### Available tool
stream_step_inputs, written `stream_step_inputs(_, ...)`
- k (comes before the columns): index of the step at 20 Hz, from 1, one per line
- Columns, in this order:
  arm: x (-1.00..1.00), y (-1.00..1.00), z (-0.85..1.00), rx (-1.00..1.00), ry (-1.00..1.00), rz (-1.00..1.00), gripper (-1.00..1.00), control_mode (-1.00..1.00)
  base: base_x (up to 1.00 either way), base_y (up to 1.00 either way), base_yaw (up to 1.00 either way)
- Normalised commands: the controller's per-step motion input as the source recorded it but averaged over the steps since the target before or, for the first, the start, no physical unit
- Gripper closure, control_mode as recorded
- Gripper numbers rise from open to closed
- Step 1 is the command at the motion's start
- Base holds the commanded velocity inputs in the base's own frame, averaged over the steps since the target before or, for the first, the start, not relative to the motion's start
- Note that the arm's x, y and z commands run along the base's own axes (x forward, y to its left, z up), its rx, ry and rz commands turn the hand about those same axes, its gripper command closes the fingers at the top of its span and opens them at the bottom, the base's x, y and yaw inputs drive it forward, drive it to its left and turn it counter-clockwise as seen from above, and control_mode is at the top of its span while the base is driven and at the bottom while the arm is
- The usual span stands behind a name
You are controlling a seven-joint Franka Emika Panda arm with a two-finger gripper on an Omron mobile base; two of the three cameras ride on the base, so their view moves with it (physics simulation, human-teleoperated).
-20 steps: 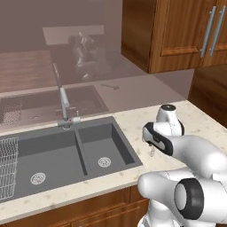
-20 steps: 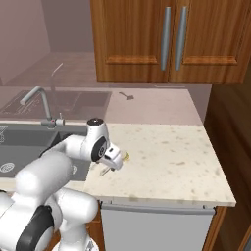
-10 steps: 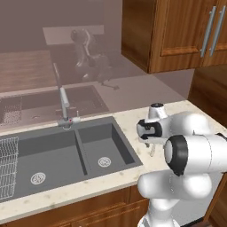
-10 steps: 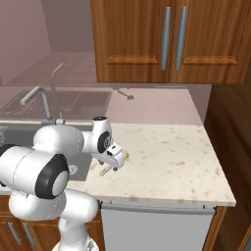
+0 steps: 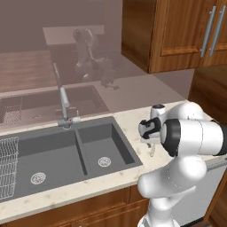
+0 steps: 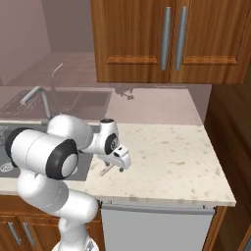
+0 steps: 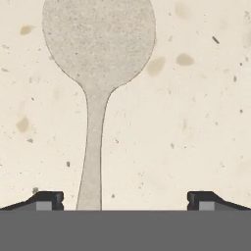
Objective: Grab the spray bottle from the cabinet, then place it next to the cutting board for sanitizing. Then grab the dish brush from the countertop next to the sink and place it next to the cutting board.
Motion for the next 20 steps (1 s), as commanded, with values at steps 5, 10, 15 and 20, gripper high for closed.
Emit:
stream_step_inputs(5, 0.23, 0.00, -0.14, 0.00, -0.09, 0.04, -1.00, -1.00, 0.00, 0.00, 0.00)
stream_step_inputs(10, 0.22, 0.00, -0.14, 0.00, -0.09, 0.04, -1.00, -1.00, 0.00, 0.00, 0.00)
stream_step_inputs(15, 0.32, 0.00, -0.28, 0.00, -0.04, 0.05, 1.00, -1.00, 0.00, 0.00, 0.00)
stream_step_inputs(20, 0.07, 0.00, -0.16, 0.00, -0.04, 0.02, 1.00, -1.00, 0.00, 0.00, 0.00)
